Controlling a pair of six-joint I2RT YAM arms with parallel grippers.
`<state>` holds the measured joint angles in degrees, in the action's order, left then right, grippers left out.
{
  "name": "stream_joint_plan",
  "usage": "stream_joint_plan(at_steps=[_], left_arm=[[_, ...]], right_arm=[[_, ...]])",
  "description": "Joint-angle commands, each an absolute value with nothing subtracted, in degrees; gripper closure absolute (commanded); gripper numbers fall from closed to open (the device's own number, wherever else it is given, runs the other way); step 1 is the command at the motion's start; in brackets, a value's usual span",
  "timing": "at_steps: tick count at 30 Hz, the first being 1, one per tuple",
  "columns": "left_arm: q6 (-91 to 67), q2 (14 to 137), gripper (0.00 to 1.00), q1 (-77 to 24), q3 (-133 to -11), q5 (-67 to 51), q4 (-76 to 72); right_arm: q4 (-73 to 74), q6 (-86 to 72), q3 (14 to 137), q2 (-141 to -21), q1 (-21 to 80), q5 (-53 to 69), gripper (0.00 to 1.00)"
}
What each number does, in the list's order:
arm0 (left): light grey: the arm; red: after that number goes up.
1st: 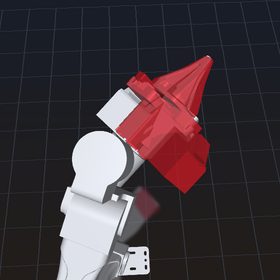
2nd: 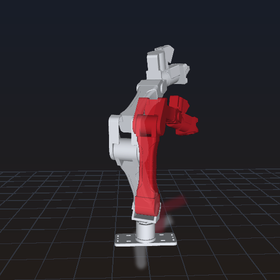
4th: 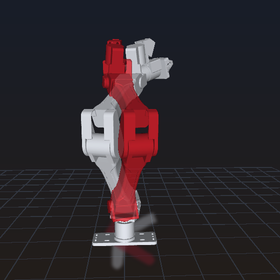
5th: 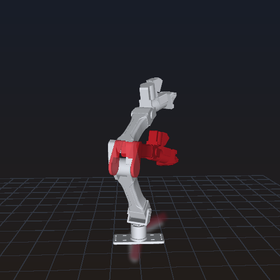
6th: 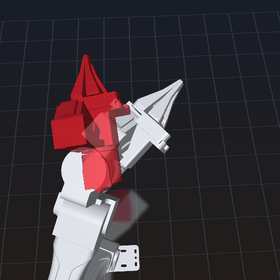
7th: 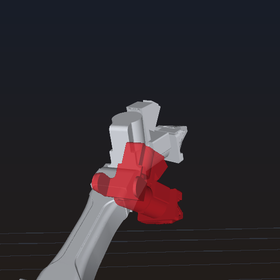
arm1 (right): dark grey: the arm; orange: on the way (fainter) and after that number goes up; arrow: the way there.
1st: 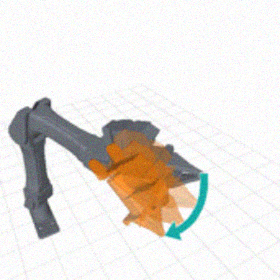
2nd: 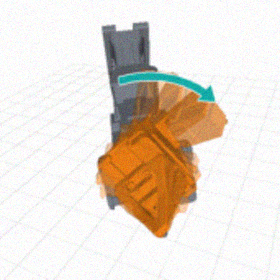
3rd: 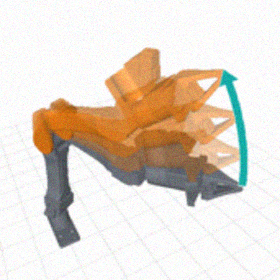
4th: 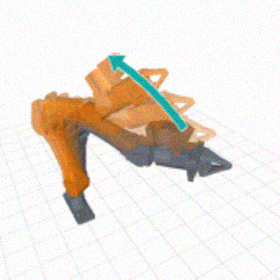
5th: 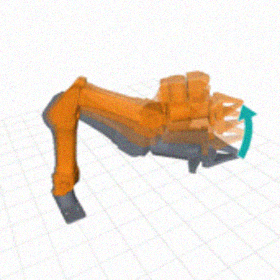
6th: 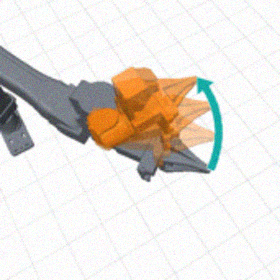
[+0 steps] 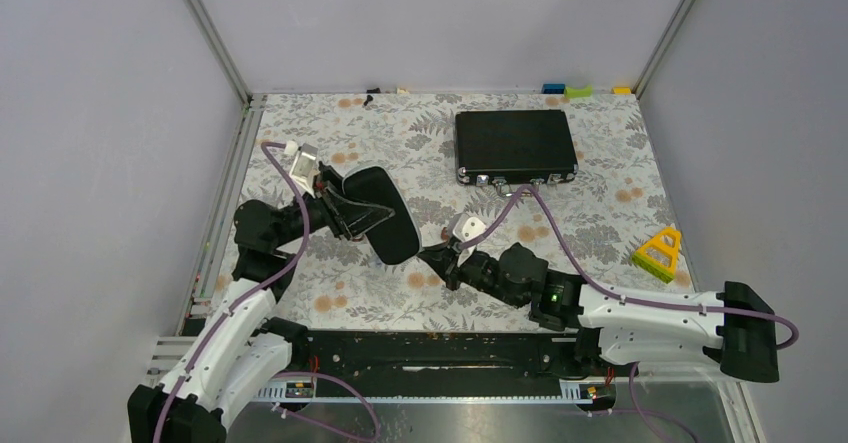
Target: Open the umbrella
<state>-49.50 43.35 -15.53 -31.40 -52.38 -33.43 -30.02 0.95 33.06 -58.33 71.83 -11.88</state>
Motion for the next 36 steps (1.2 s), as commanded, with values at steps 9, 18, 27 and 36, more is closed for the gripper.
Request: stream_joint_plan(at_steps=[9,18,27,36], left_arm=[[-44.3,44.59,1.0,-15.83,-37.37,-60.3,-32.45],[-44.64,46.13,1.0,-15.9,-37.51,-61.57,-32.56],[-43.7,46.27,1.0,-16.66,-37.63,-61.57,-31.33],[-41.12,47.66,1.0,-18.99,-38.76,-61.86,-26.46]], right_arm=[[-18.67,8.47,38.26,-53.76,70.75,-16.64,1.0],[-18.91,9.32,41.37,-55.79,70.75,-12.5,1.0],[-16.58,10.11,43.37,-57.44,70.75,-12.67,1.0],[-15.82,10.85,44.09,-58.24,70.82,-16.19,1.0]])
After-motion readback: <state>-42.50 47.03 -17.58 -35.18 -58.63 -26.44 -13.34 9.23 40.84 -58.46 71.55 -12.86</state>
